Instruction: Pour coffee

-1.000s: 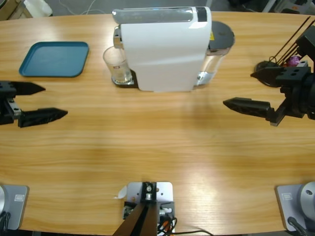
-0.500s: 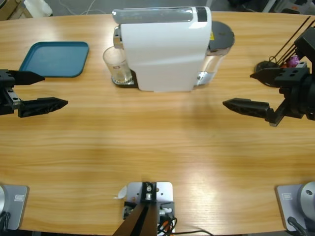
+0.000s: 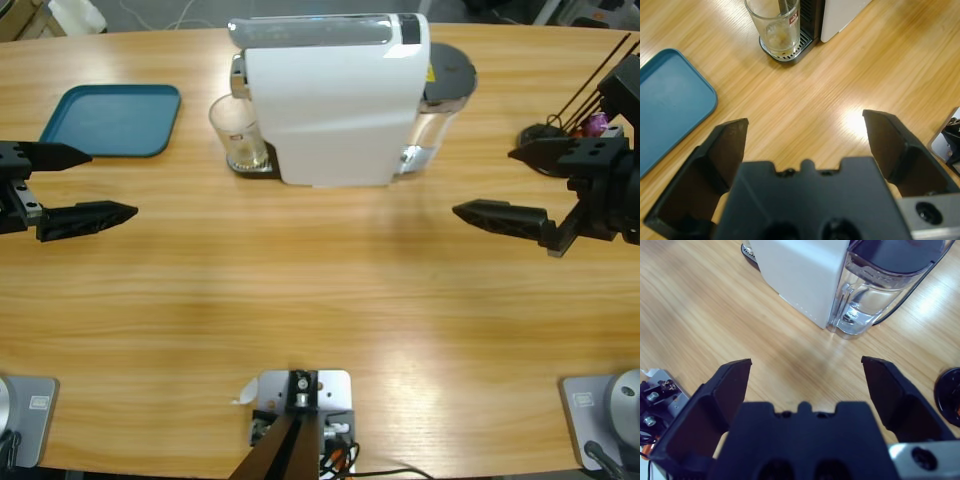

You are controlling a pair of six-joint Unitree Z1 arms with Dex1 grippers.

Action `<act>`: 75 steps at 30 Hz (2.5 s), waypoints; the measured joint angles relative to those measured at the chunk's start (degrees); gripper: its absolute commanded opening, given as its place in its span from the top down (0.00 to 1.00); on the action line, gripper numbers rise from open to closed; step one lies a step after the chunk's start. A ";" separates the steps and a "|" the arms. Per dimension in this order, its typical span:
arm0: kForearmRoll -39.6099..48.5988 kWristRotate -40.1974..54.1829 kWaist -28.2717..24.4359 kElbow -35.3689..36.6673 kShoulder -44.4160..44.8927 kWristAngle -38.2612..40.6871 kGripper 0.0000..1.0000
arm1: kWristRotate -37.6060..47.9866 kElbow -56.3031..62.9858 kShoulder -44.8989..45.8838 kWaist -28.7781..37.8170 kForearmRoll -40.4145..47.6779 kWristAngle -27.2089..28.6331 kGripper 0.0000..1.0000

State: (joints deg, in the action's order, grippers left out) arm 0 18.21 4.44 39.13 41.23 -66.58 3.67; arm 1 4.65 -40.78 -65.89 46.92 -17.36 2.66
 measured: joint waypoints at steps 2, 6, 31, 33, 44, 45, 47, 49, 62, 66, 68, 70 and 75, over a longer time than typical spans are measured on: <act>0.00 0.00 0.00 0.00 0.00 0.00 0.00 | 0.00 0.00 0.00 0.00 0.05 0.00 0.01; 0.00 -0.61 -0.07 0.00 0.00 0.00 0.00 | 0.00 0.00 0.00 0.00 0.12 0.00 0.01; -0.50 -3.61 -0.08 0.00 -0.67 1.18 0.00 | 0.00 0.00 0.00 0.00 0.13 0.00 0.01; -0.60 -3.60 -0.07 0.00 -0.68 1.15 0.00 | 0.00 0.00 0.00 0.00 0.13 0.00 0.01; -0.87 -3.58 -0.08 0.00 -0.68 1.09 0.00 | 0.00 0.00 0.00 0.00 0.13 0.13 0.01; -0.87 -3.58 -0.08 0.00 -0.68 1.09 0.00 | 0.00 0.00 0.00 0.00 0.13 0.13 0.01; -0.87 -3.58 -0.08 0.00 -0.68 1.09 0.00 | 0.00 0.00 0.00 0.00 0.13 0.25 0.01; -0.87 -3.47 -0.08 0.00 -0.68 1.09 0.00 | 0.00 0.00 0.00 0.00 0.13 0.39 0.01; -0.87 -3.38 -0.08 0.00 -0.68 1.09 0.00 | 0.00 0.00 0.00 0.00 0.13 0.48 0.01; -0.87 -3.38 -0.08 0.00 -0.68 1.09 0.00 | 0.00 0.00 0.00 0.00 0.13 0.48 0.01; -0.87 -3.38 -0.08 0.00 -0.68 1.09 0.00 | 0.00 0.00 0.00 0.00 0.13 0.48 0.01; -0.87 -3.38 -0.08 0.00 -0.68 1.09 0.00 | 0.00 0.00 0.00 0.00 0.13 0.48 0.01; -0.87 -3.38 -0.08 0.00 -0.68 1.09 0.00 | 0.00 0.00 0.00 0.00 0.13 0.48 0.01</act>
State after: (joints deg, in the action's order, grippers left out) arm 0 17.34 1.05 39.05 41.23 -67.26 4.76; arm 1 4.65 -40.78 -65.89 46.92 -17.23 3.14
